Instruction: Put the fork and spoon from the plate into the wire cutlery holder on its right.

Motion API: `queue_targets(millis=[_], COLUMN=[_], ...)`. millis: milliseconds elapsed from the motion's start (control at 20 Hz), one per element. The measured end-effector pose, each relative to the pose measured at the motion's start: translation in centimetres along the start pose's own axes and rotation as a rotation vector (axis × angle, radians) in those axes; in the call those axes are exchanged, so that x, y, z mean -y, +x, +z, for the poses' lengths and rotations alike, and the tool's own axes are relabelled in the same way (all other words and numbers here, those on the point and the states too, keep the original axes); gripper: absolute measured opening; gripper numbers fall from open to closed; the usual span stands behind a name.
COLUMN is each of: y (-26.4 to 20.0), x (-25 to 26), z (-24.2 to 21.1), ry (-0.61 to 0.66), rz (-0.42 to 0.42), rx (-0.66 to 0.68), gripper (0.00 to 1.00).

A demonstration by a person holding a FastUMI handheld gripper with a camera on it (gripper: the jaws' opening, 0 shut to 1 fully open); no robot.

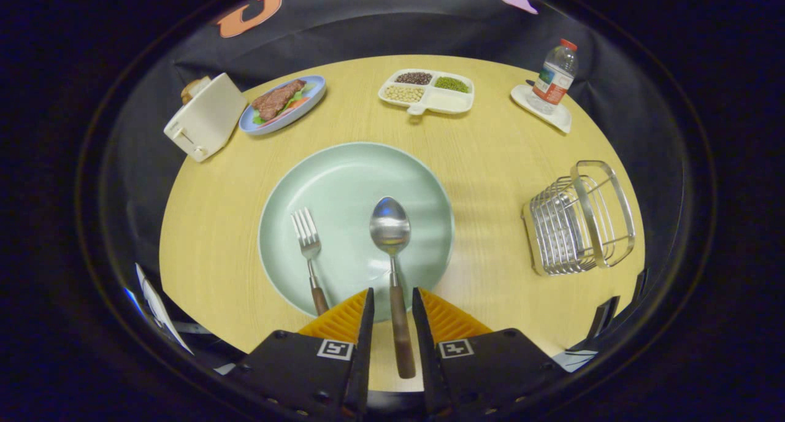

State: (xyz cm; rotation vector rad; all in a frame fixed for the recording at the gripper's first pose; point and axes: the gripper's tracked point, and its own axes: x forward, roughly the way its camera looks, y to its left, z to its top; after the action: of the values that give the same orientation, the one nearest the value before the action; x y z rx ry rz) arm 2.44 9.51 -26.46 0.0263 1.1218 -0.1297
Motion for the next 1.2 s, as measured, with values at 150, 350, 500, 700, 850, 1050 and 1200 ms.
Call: queue_targets(millis=[150, 350, 500, 700, 850, 1050, 1200], y=[0.1, 0.2, 0.2, 1.0, 1.2, 0.4, 0.3], x=[-0.2, -0.2, -0.6, -0.5, -0.3, 0.2, 0.1], z=[0.1, 0.5, 0.9, 0.9, 0.6, 0.9, 0.6], ry=[-0.015, -0.028, -0.053, -0.063, -0.067, -0.052, -0.037], rz=[-0.006, -0.012, -0.010, -0.023, -0.045, -0.056, -0.031], rx=[0.010, 0.028, 0.043, 0.030, 0.016, -0.022, -0.028], gripper=[0.36, 0.36, 0.36, 0.35, 0.34, 0.11, 0.01])
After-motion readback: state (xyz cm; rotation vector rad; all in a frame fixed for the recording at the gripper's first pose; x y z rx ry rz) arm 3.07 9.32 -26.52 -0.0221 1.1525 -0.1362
